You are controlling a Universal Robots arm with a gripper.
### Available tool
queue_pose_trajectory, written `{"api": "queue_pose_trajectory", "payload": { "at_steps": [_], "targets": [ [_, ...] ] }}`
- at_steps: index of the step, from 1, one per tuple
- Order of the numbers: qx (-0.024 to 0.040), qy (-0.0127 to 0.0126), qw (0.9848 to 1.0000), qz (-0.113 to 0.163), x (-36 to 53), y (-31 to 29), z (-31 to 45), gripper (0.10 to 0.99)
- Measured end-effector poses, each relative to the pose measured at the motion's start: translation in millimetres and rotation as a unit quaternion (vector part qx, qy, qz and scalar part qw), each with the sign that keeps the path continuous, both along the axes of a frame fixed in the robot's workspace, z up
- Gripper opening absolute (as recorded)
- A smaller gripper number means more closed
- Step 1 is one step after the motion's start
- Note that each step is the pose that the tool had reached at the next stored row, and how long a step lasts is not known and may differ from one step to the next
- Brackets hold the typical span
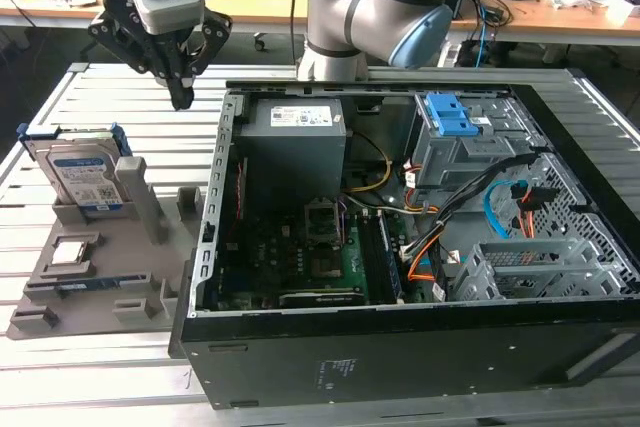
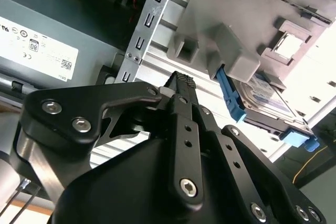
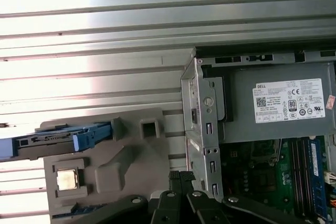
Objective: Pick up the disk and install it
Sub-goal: 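Reach for the disk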
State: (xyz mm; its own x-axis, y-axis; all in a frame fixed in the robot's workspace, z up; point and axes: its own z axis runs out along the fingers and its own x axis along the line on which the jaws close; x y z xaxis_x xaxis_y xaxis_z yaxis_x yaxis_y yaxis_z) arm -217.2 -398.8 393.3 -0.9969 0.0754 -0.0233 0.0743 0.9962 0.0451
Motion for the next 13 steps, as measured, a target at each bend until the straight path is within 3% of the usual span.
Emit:
{"api": "queue_pose_trajectory", "payload": {
  "at_steps": [13],
  "targets": [
    [0.0000,0.0000,1.0000,0.000,-24.2,0.0,0.0,0.106]
  ]
}}
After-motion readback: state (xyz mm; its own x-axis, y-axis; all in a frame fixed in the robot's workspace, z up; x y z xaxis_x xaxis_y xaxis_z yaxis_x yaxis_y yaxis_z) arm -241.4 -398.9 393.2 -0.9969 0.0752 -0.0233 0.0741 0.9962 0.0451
